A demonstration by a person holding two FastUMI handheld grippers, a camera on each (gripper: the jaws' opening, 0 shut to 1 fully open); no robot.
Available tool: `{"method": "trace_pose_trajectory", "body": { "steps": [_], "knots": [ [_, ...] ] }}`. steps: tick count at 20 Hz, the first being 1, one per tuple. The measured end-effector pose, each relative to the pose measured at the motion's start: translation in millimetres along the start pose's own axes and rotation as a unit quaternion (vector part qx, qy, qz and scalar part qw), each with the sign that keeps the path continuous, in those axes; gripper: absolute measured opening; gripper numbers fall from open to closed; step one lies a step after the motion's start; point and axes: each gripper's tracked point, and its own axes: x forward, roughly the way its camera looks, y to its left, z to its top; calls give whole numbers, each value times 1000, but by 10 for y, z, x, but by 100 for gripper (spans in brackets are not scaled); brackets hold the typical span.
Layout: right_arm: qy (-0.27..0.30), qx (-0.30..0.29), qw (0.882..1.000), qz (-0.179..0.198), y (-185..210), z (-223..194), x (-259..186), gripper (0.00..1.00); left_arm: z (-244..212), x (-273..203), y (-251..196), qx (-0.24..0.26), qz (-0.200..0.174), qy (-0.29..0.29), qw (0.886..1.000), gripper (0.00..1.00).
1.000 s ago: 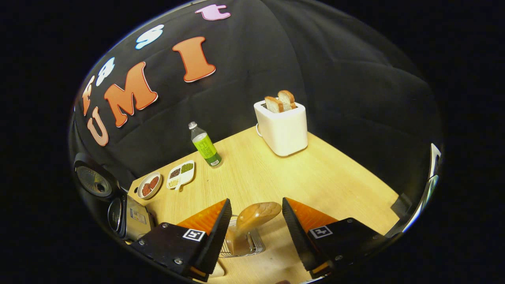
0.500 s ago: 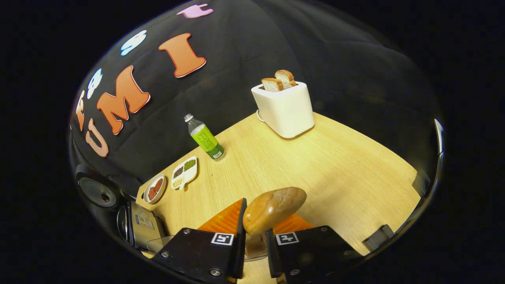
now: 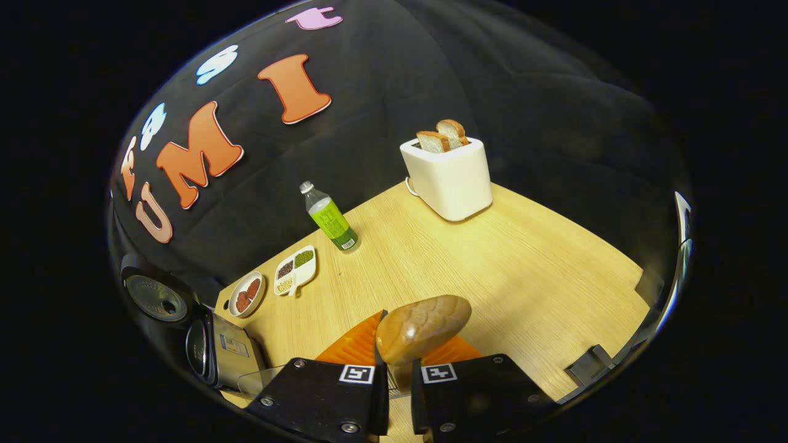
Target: Close the left gripper, press the button to open the rice cooker; take a wooden spoon from the chopstick holder with the right hand, scoop a spoonful of rice and pour it into the rice cooker, then put the wooden spoon back into the chopstick holder.
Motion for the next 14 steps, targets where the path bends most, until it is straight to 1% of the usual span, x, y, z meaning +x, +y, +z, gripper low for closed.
{"method": "trace_pose_trajectory", "body": {
  "steps": [2,3,7,8,11,14],
  "knots": [
    [-21,-4,1000,4,55,168,-169,13,-4,9,37,-6,-4,-6,1000,82],
    [-34,-8,999,6,96,253,-277,14,-14,30,73,-9,-4,-10,1000,100],
    [-69,-22,997,31,365,499,-672,14,-102,71,207,-30,-8,-7,999,100],
    [-72,-24,996,41,461,510,-754,13,-129,88,249,-32,-8,-4,999,94],
    [-68,-35,994,75,792,405,-926,13,-205,110,345,-37,-13,-1,999,100],
    [-53,-74,992,92,1038,145,-958,14,-276,140,397,-51,-22,1,998,100]
  ]
}}
